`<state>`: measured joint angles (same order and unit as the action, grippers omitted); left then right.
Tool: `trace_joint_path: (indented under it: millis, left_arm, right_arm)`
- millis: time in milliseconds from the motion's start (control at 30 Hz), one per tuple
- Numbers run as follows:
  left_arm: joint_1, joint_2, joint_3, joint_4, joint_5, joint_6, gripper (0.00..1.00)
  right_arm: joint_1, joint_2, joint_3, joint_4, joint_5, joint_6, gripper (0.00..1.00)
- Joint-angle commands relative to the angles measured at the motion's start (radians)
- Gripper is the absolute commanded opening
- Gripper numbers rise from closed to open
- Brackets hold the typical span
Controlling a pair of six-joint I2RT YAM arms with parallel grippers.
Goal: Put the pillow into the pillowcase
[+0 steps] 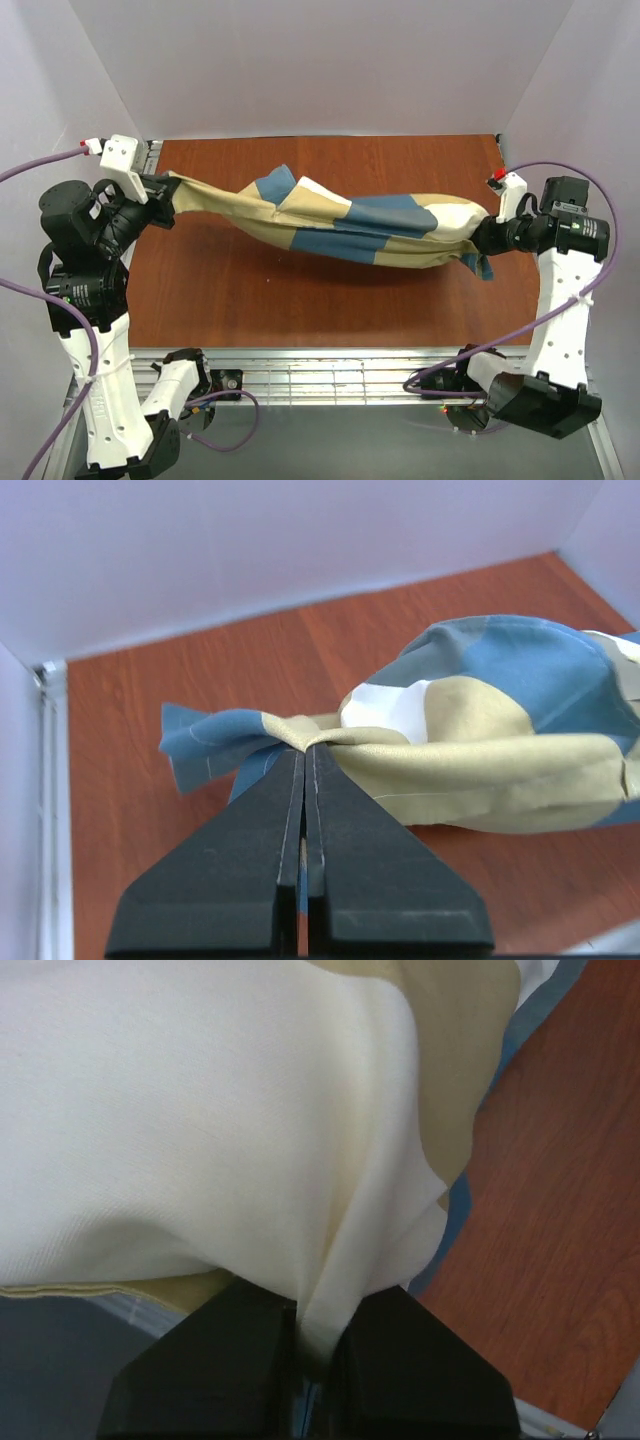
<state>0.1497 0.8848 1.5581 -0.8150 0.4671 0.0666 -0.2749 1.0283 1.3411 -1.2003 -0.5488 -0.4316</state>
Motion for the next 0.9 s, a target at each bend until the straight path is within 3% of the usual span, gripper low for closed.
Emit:
trace_joint_path:
  millis: [0, 67, 133, 167, 200, 267, 300, 367, 467, 533, 567, 633, 667, 733, 767, 867]
  left_arm:
    - [0.011, -0.032, 0.022, -0.13, -0.027, -0.011, 0.0]
    - [0.011, -0.015, 0.054, -0.168, -0.038, -0.04, 0.0]
    - [0.011, 0.019, 0.051, -0.138, -0.07, -0.06, 0.0]
    - [0.013, 0.078, 0.034, -0.119, -0.087, -0.092, 0.0]
    - [0.011, 0.113, 0.013, -0.095, -0.108, -0.108, 0.0]
    - [0.011, 0.221, -0.053, -0.018, -0.117, -0.16, 0.0]
    - [0.013, 0.338, -0.07, 0.02, -0.079, -0.168, 0.0]
    - [0.011, 0.449, -0.101, 0.19, -0.059, -0.22, 0.0]
    - [0.011, 0.724, -0.011, 0.335, 0.036, -0.263, 0.03]
    - [0.013, 0.907, 0.084, 0.33, 0.048, -0.251, 0.22]
    - [0.013, 0.948, 0.176, 0.333, 0.032, -0.252, 0.4]
    - [0.017, 1.041, 0.285, 0.306, -0.014, -0.237, 0.5]
    - [0.022, 1.054, 0.362, 0.294, -0.024, -0.205, 0.65]
    - [0.022, 1.047, 0.414, 0.251, -0.036, -0.154, 0.75]
    - [0.022, 1.027, 0.405, 0.241, -0.044, -0.11, 0.87]
    - [0.022, 0.927, 0.299, 0.185, -0.044, -0.001, 0.95]
  right_arm:
    - [-0.01, 0.001, 0.096, -0.12, 0.029, -0.101, 0.01]
    - [-0.009, -0.005, 0.176, -0.12, 0.047, -0.066, 0.01]
    - [-0.01, 0.035, 0.233, -0.113, 0.004, -0.053, 0.15]
    - [-0.01, 0.067, 0.236, -0.099, -0.003, 0.002, 0.49]
    - [-0.01, 0.163, 0.234, -0.046, 0.003, 0.045, 0.53]
    - [-0.01, 0.298, 0.254, 0.01, 0.039, 0.152, 0.49]
    - [-0.01, 0.454, 0.271, 0.056, 0.012, 0.196, 0.54]
    - [-0.01, 0.577, 0.355, 0.125, -0.008, 0.214, 0.66]
    - [-0.014, 0.813, 0.543, 0.195, -0.088, 0.223, 0.69]
    - [-0.012, 0.855, 0.601, 0.214, -0.147, 0.193, 0.75]
    - [-0.01, 0.869, 0.627, 0.222, -0.14, 0.186, 0.79]
    - [-0.012, 0.874, 0.63, 0.226, -0.117, 0.144, 0.87]
    - [-0.015, 0.859, 0.603, 0.228, -0.094, 0.131, 0.88]
    - [-0.018, 0.81, 0.554, 0.24, -0.036, 0.08, 0.92]
    - [-0.018, 0.788, 0.479, 0.255, 0.013, 0.071, 0.93]
    - [-0.009, 0.69, 0.332, 0.307, 0.039, 0.015, 0.97]
